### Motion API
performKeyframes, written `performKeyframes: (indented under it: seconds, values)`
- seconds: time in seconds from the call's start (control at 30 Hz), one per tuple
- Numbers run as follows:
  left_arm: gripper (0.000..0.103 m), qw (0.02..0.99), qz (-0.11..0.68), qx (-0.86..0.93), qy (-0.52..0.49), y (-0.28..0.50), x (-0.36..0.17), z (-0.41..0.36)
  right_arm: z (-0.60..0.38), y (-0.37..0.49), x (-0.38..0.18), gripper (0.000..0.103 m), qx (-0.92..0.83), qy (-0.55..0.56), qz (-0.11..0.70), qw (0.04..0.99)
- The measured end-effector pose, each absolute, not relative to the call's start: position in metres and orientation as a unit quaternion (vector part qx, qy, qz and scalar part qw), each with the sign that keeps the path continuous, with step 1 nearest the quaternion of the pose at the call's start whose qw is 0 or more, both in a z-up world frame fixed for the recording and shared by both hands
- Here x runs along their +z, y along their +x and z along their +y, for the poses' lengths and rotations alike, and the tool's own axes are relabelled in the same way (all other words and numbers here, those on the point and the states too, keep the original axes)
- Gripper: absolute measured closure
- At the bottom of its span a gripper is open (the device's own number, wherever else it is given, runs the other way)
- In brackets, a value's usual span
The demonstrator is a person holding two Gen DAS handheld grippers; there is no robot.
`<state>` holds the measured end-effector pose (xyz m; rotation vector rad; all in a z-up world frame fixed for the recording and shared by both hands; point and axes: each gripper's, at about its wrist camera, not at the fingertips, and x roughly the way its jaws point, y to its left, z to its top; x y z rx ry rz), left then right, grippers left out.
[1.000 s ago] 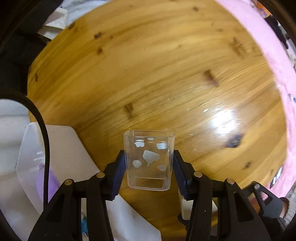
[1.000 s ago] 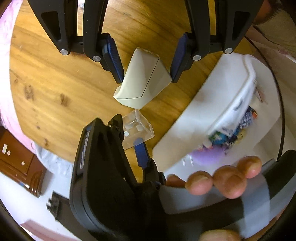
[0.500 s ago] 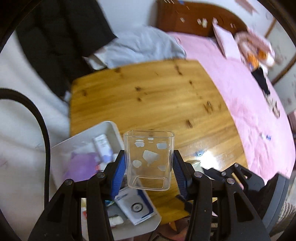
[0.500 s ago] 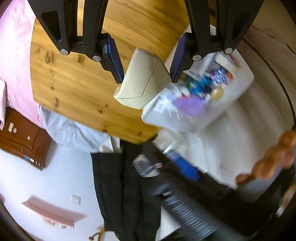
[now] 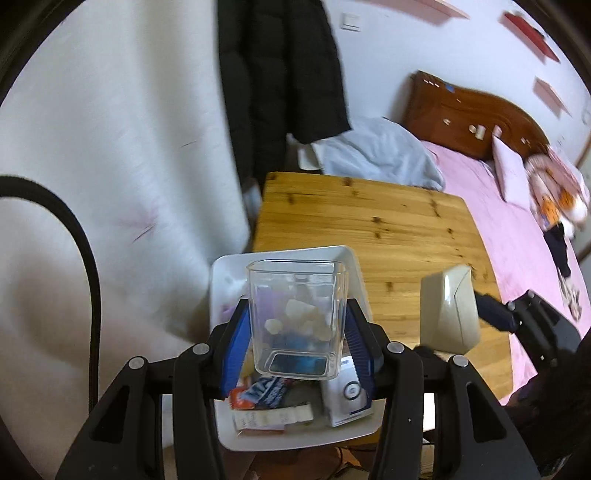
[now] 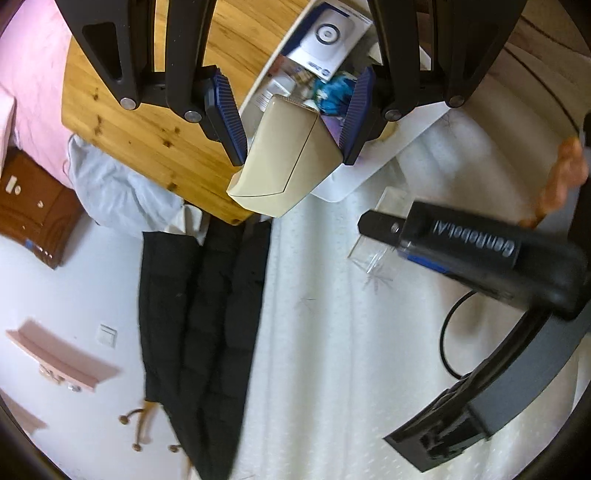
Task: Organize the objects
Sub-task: 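Carry clear cup and beige paper item over the tray and release both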
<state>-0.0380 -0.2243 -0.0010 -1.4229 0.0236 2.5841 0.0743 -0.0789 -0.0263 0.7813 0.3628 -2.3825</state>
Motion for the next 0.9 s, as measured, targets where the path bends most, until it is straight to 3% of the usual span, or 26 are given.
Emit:
performKeyframes:
  seconds: [0.43, 0.8, 0.83, 0.9]
  values:
    - [0.05, 0.082, -0.023, 0.871, -0.484, -0.031, -0.021, -0.266, -0.124, 0.052, -0.044, 0.05, -0.885, 0.32, 0.186, 0.282]
    - [0.05, 0.094, -0.027, 0.862, -0.497, -0.031, -0.03, -0.267, -0.128, 0.028, -0.069, 0.05, -0.868, 0.371, 0.167, 0.285]
    - [0.049, 0.094, -0.027, 0.862, -0.498, -0.032, -0.031, -0.266, -0.129, 0.028, -0.07, 0.049, -0.867, 0.373, 0.166, 0.287]
    - [0.049, 0.095, -0.03, 0.859, -0.502, -0.033, -0.032, -0.266, -0.13, 0.031, -0.07, 0.037, -0.865, 0.371, 0.167, 0.293]
